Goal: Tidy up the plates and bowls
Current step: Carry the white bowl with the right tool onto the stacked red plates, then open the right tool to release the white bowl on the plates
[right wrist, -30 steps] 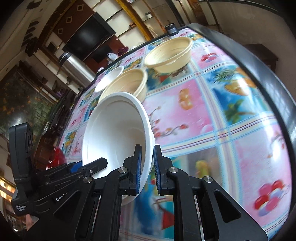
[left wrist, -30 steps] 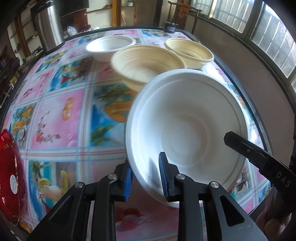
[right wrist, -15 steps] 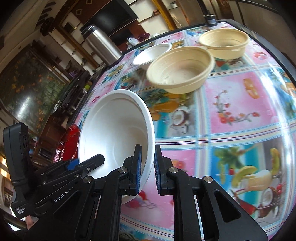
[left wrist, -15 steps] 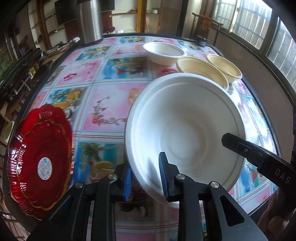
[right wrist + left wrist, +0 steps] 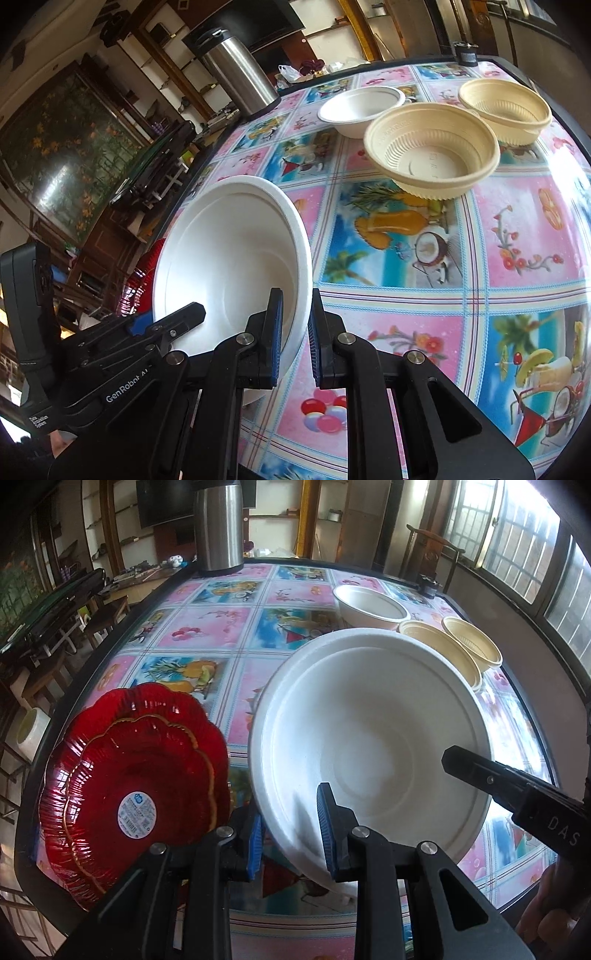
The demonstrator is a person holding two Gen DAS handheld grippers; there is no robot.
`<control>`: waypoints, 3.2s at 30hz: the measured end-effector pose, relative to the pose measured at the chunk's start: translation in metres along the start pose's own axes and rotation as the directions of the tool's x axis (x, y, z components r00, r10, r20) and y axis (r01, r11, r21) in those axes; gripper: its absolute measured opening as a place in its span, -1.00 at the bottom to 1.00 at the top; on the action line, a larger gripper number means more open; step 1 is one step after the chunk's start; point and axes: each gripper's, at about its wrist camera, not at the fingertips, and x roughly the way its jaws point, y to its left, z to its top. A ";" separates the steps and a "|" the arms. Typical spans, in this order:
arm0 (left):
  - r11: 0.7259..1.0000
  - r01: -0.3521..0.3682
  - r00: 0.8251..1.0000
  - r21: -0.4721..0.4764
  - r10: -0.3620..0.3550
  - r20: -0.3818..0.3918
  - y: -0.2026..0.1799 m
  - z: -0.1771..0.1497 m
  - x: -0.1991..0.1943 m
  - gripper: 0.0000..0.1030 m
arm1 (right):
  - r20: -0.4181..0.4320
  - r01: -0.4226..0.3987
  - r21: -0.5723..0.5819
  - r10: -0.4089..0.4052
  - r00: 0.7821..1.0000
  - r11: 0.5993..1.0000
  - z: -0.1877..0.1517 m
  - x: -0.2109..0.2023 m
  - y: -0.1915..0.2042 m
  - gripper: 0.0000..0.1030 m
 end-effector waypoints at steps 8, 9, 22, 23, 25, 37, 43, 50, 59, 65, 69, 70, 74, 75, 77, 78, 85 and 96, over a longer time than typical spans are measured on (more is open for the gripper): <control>0.998 -0.035 0.998 -0.049 0.037 0.045 0.030 0.003 -0.015 -0.50 | -0.007 -0.022 -0.064 0.022 1.000 0.998 0.009 0.012 0.033 -0.76; 0.998 -0.041 0.998 -0.057 0.044 0.051 0.035 0.004 -0.017 -0.50 | -0.009 -0.024 -0.069 0.024 1.000 0.997 0.010 0.014 0.037 -0.76; 0.979 -0.125 0.987 -0.159 0.139 0.085 0.107 0.000 -0.037 -0.50 | -0.065 -0.085 -0.194 0.073 0.995 0.977 0.018 0.050 0.114 -0.75; 0.977 -0.129 0.986 -0.169 0.144 0.081 0.113 -0.002 -0.037 -0.50 | -0.074 -0.091 -0.199 0.078 0.994 0.976 0.018 0.056 0.119 -0.75; 0.972 -0.141 0.985 -0.190 0.156 0.068 0.126 -0.005 -0.035 -0.50 | -0.098 -0.103 -0.208 0.084 0.992 0.973 0.018 0.069 0.129 -0.75; 0.961 -0.161 0.985 -0.224 0.172 0.027 0.152 -0.017 -0.020 -0.50 | -0.164 -0.102 -0.247 0.062 0.985 0.964 0.008 0.099 0.153 -0.75; 0.961 -0.169 0.985 -0.219 0.174 0.005 0.157 -0.018 -0.012 -0.50 | -0.200 -0.089 -0.242 0.040 0.979 0.966 0.004 0.116 0.150 -0.75; 0.958 -0.183 0.983 -0.219 0.185 -0.014 0.160 -0.020 -0.005 -0.50 | -0.214 -0.082 -0.248 0.028 0.976 0.965 0.002 0.125 0.150 -0.75; 0.959 -0.187 0.982 -0.212 0.183 -0.038 0.161 -0.022 0.004 -0.50 | -0.215 -0.047 -0.274 -0.013 0.977 0.960 0.000 0.128 0.151 -0.73; 0.957 -0.202 0.979 -0.209 0.198 -0.039 0.162 -0.024 0.007 -0.47 | -0.203 -0.016 -0.305 -0.049 0.978 0.952 -0.003 0.129 0.158 -0.69; 0.958 -0.199 0.980 -0.207 0.194 -0.045 0.162 -0.024 0.008 -0.47 | -0.189 -0.003 -0.301 -0.056 0.980 0.954 -0.001 0.126 0.156 -0.68; 0.958 -0.196 0.981 -0.208 0.190 -0.047 0.162 -0.024 0.008 -0.44 | -0.176 0.012 -0.305 -0.069 0.982 0.952 -0.001 0.123 0.156 -0.68; 0.963 -0.163 0.987 -0.215 0.158 -0.036 0.160 -0.022 0.006 -0.07 | -0.158 0.017 -0.312 -0.069 0.985 0.950 0.001 0.116 0.158 -0.32; 0.961 -0.183 0.983 -0.207 0.181 -0.027 0.158 -0.021 0.004 -0.07 | -0.149 0.026 -0.321 -0.077 0.986 0.947 0.001 0.113 0.159 -0.26; 0.959 -0.204 0.979 -0.198 0.206 -0.012 0.156 -0.020 0.001 -0.07 | -0.137 0.045 -0.339 -0.096 0.986 0.940 0.001 0.111 0.161 -0.26; 0.957 -0.212 0.977 -0.197 0.215 -0.006 0.155 -0.020 -0.001 -0.06 | -0.134 0.042 -0.340 -0.093 0.987 0.940 0.001 0.110 0.162 -0.26; 0.944 -0.246 0.966 -0.221 0.257 0.022 0.163 -0.017 -0.008 0.06 | -0.110 0.017 -0.314 -0.054 0.992 0.949 0.004 0.094 0.158 -0.26; 0.939 -0.256 0.950 -0.229 0.288 0.120 0.156 -0.003 -0.031 0.31 | -0.062 0.013 -0.258 -0.030 0.998 0.966 0.007 0.067 0.139 -0.27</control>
